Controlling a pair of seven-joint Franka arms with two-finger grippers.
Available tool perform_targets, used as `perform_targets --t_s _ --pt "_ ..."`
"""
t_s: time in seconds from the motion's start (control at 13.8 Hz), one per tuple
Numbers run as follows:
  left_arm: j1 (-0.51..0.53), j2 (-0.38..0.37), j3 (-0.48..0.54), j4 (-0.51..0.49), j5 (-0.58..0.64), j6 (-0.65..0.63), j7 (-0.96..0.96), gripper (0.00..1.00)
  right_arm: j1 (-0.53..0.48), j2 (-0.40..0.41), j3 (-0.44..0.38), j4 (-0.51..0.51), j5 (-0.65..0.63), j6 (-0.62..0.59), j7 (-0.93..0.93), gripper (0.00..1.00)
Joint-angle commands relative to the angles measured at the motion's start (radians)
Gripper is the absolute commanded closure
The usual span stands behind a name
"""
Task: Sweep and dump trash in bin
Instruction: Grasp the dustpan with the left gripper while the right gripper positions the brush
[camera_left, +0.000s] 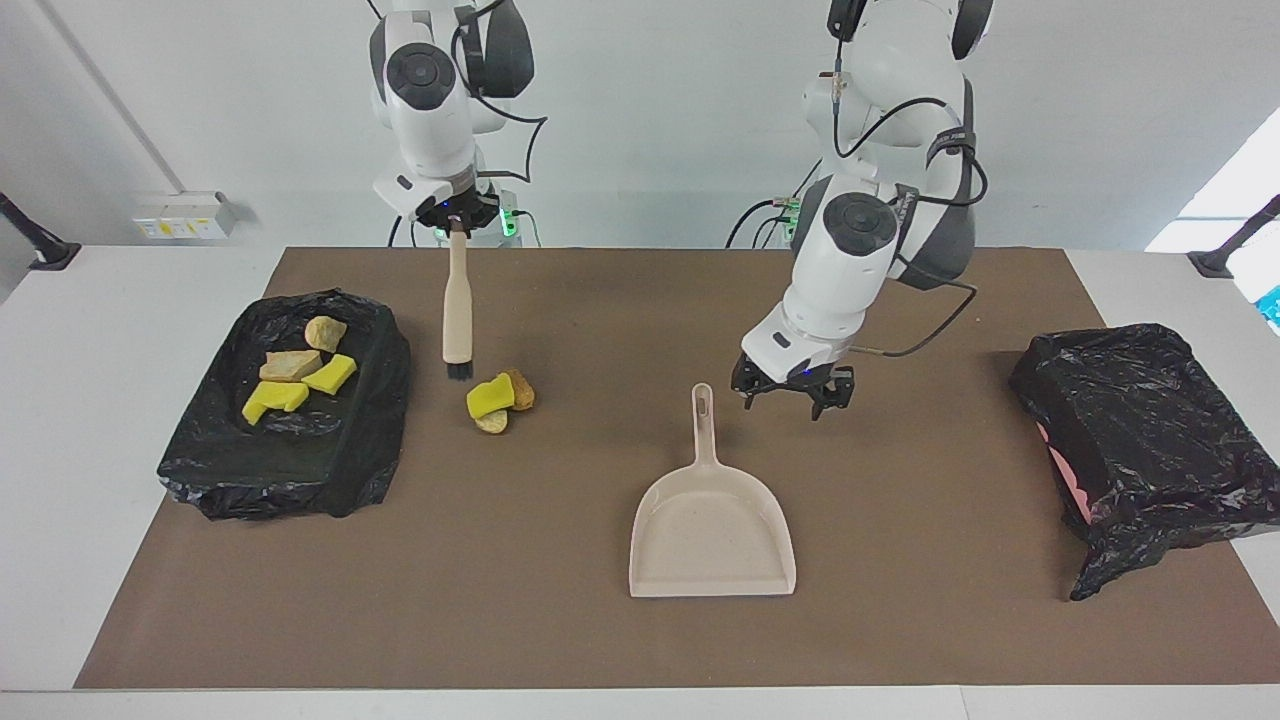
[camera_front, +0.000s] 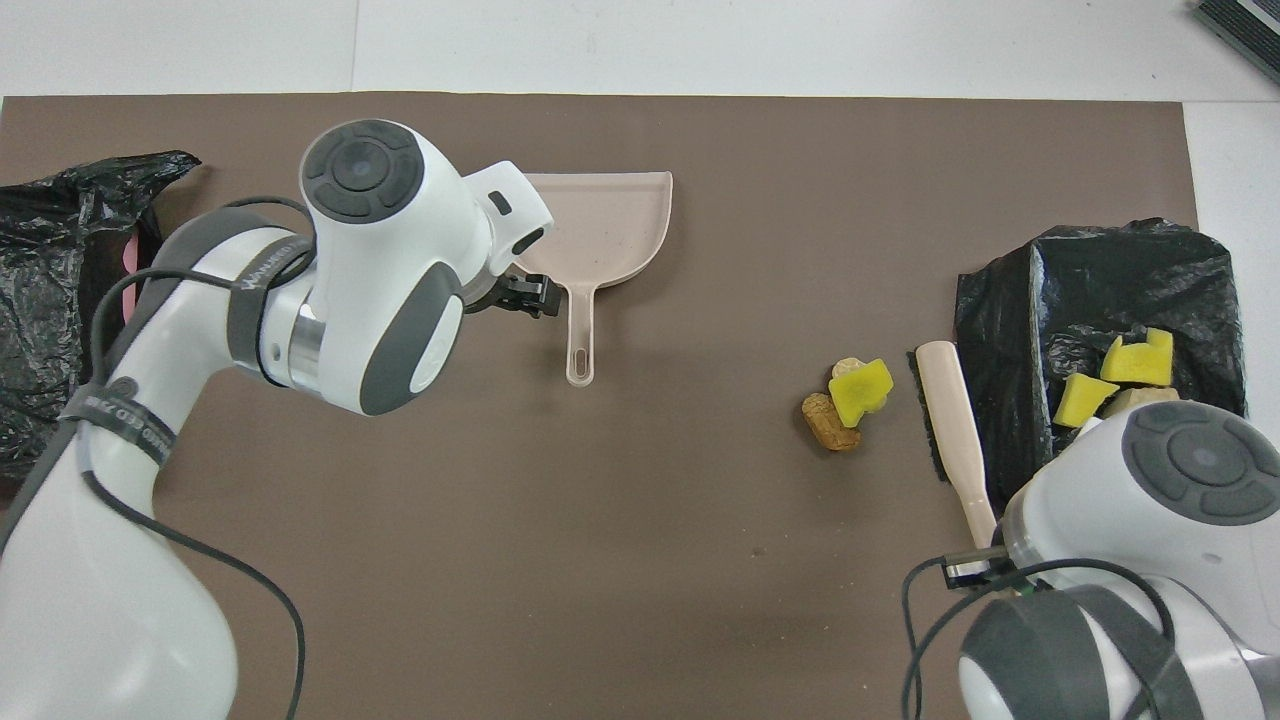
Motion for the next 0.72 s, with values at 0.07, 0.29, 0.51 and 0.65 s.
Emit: perform_targets --t_s 0.07,0.29,0.51,0.65 --pt "-0.082 0.075 0.019 0.002 0.016 0.071 -0.129 0.00 -0.025 0.061 0.019 -0.089 -0.037 0.160 0.001 1.00" --pt "-0.109 0.112 0.019 0.004 0.016 0.108 -0.187 0.00 -0.017 0.108 0.022 -0.092 -0.037 0.200 0.026 1.00" --pt "-0.109 0.117 0.019 0.009 0.036 0.100 -0.187 0.02 -0.014 0.141 0.022 -0.102 -0.037 0.228 0.053 1.00" --pt "-0.108 0.117 0.017 0.012 0.053 0.099 -0.186 0.39 -0.013 0.147 0.022 -0.118 -0.037 0.234 0.056 1.00"
